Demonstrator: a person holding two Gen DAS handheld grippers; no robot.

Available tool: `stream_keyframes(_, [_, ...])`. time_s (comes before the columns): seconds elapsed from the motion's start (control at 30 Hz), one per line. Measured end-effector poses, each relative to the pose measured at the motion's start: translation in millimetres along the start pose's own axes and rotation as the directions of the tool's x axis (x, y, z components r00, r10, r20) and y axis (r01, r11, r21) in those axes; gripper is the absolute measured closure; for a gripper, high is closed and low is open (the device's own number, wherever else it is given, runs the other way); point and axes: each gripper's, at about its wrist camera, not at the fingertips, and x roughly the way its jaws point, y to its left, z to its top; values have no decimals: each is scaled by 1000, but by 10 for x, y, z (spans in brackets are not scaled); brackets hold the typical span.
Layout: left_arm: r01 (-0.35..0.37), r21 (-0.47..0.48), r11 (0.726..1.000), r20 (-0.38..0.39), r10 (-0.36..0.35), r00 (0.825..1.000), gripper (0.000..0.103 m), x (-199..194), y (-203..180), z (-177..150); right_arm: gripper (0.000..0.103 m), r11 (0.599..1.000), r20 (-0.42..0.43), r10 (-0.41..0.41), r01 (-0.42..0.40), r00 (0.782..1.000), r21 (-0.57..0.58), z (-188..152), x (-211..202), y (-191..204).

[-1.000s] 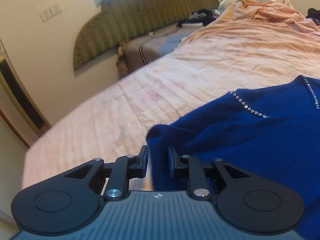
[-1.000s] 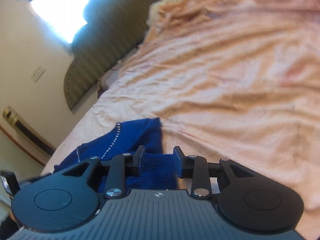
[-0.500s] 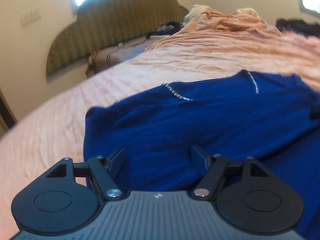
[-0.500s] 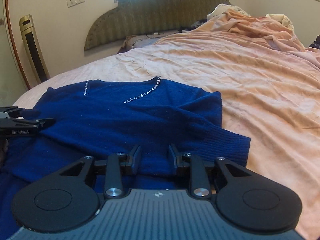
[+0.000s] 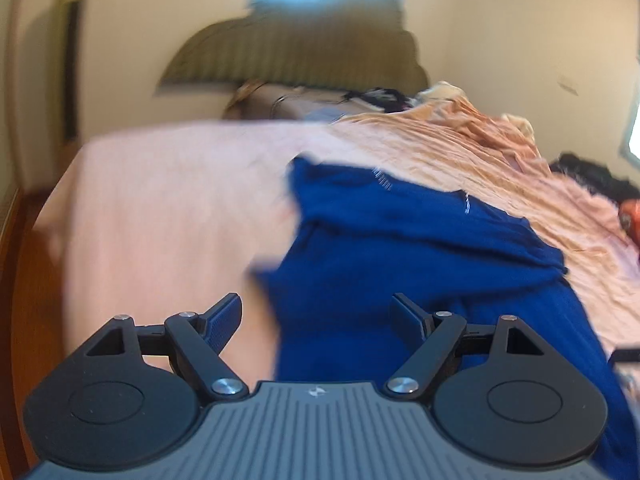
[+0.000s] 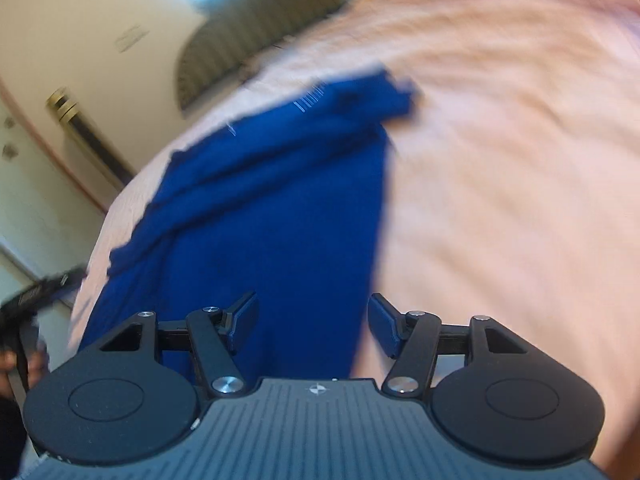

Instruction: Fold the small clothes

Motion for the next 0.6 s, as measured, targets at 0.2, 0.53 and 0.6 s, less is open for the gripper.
stream_keyframes(0.2, [133, -153, 979, -95, -148, 984, 22, -510, 247, -441, 37, 993, -10, 71, -69, 997, 91, -480, -454, -20])
stream_keyframes(0.53, [307, -490, 816, -174, -436, 883, 23, -387, 593, -664, 36, 918, -71, 297, -264, 952, 296, -849, -464, -39])
stream_keyframes(0.6, [312, -511, 801, -182, -456, 871, 23, -385, 625, -665, 38, 906, -58, 316, -282, 947, 317, -888, -487, -41])
